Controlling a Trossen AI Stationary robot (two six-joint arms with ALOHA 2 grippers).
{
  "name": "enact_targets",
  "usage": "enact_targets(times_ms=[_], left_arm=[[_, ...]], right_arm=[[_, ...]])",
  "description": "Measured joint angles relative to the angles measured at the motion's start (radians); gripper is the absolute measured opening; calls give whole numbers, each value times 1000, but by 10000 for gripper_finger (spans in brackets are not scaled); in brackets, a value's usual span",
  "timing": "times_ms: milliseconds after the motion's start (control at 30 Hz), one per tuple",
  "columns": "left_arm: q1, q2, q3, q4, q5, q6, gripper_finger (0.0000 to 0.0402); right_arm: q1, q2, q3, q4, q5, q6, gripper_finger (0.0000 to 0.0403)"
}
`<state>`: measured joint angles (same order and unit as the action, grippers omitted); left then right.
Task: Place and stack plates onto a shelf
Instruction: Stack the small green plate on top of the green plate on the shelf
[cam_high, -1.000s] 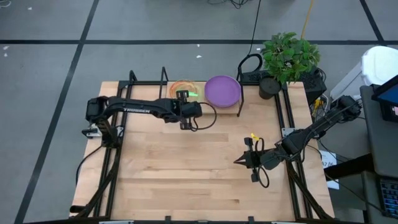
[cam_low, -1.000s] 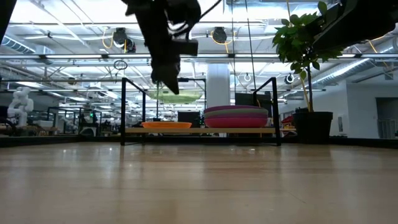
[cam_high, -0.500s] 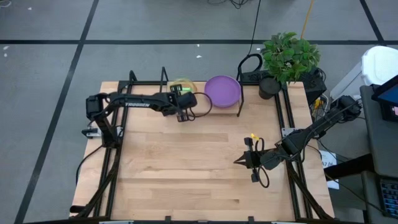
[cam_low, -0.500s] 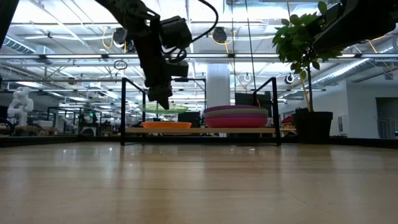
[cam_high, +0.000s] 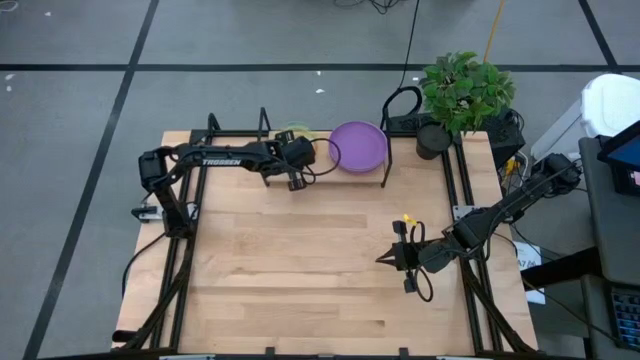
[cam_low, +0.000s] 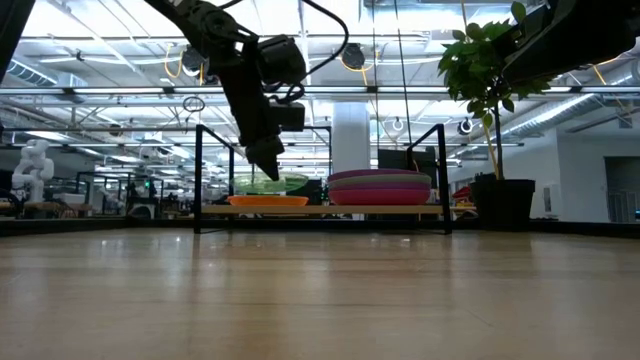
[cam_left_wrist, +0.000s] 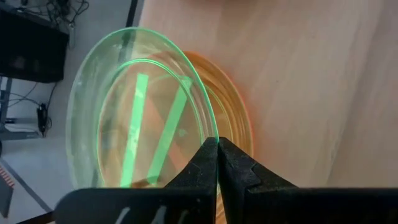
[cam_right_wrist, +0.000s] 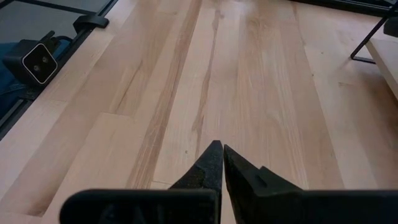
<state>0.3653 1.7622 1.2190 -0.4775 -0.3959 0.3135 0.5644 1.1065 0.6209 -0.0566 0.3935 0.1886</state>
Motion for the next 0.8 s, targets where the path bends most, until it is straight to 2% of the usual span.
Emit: enact_targets(times_ms=[567,800], left_arm=[[1,0,0,6,3,-20,4],[6,0,0,9,5,-61,39]], right_arm=[[0,0,0,0,-1,1,0],[0,0,0,0,-2,1,0]])
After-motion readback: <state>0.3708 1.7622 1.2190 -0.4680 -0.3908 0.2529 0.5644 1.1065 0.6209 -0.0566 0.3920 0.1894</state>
